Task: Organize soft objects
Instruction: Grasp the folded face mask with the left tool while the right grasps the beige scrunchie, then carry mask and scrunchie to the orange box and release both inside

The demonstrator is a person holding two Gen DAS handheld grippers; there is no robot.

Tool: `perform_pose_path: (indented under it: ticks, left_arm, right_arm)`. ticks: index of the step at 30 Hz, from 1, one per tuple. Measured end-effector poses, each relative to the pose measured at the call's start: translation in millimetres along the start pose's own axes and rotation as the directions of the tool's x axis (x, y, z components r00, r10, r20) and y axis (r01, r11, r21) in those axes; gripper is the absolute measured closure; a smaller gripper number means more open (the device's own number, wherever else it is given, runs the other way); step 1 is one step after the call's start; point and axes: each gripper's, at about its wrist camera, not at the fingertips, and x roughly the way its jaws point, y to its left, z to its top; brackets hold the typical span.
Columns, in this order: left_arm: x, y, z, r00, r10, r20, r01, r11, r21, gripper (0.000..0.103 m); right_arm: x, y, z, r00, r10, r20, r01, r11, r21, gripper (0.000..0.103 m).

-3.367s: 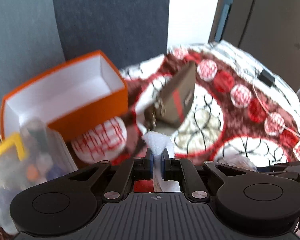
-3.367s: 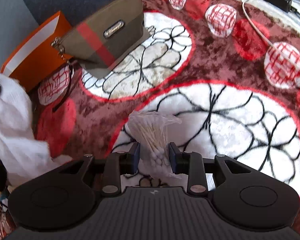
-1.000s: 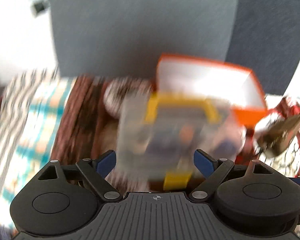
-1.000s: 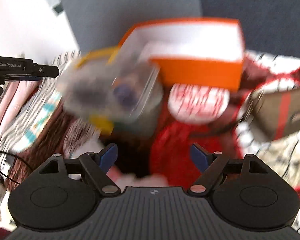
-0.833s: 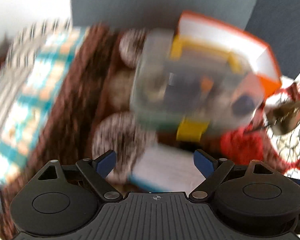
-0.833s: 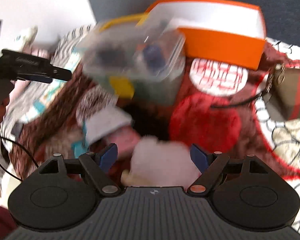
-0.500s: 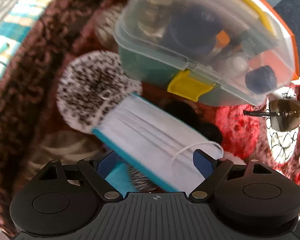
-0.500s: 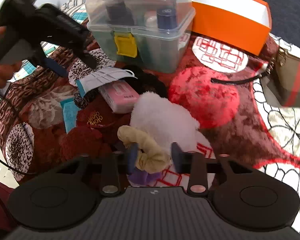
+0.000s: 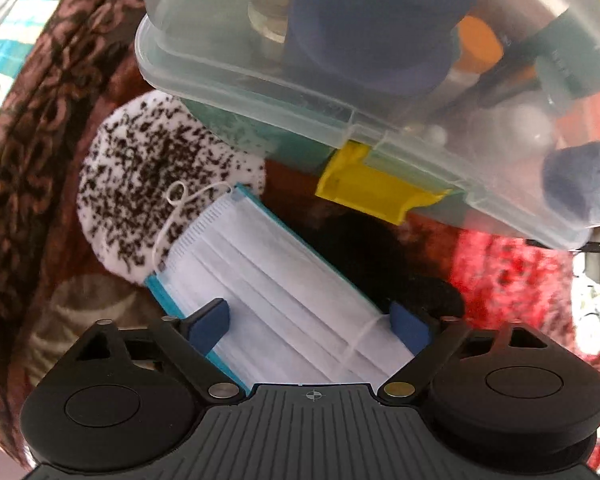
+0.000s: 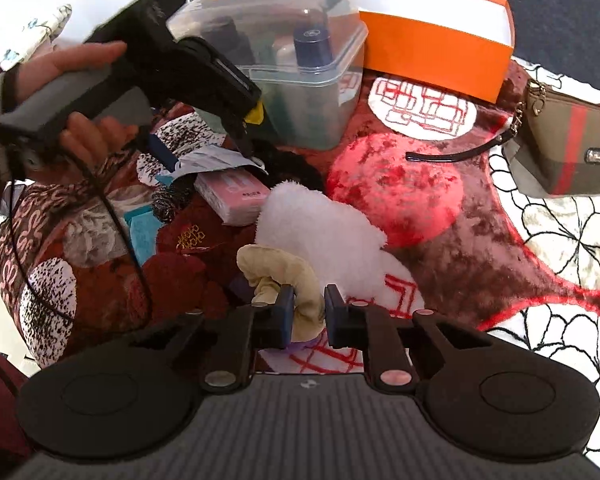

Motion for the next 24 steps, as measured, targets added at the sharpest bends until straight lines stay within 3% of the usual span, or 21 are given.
perform_pose_path:
  ticks: [6,8,11,15,24]
  left_arm:
    - [-20.7,20.8,-11.1,0.997,-0.028,0.078,0.029,1.0,-0.006,0.002]
    - [-25.9,33.4,-17.4,0.994,-0.056,0.097,0.058,0.998,-0.018,0.03]
    - [-31.6,47.9,-24.9,0.988,-0.081,0.13,0.085,0.996,-0.026,0.04]
    - [-38.0,68.1,-31.9,0.979,-0.1,0.176,0.111,0.993,-0.05,0.045]
    - [-74.9,109.2,-36.5,0.952,-0.092,0.292,0.121,0.989,-0.083,0.046]
  right_arm:
    - [-3.3,-4.4,0.1,1.0,0.007,0.012,-0.007,1.0,0.025,0.083]
    - [-3.7,-5.0,1.3,1.0,0.015,0.015,-0.015,0.999,0.03,0.083]
    - [-5.3,-2.5,3.7,0.999,0.027,0.025,-0.028,0.999,0.02,0.083]
    - [-11.8,-1.3,6.7,0.998,0.041,0.044,-0.042,0.999,0.017,0.083]
    - [-25.5,-8.3,17.6,0.994,0.062,0.093,-0.067,0.996,0.056,0.083]
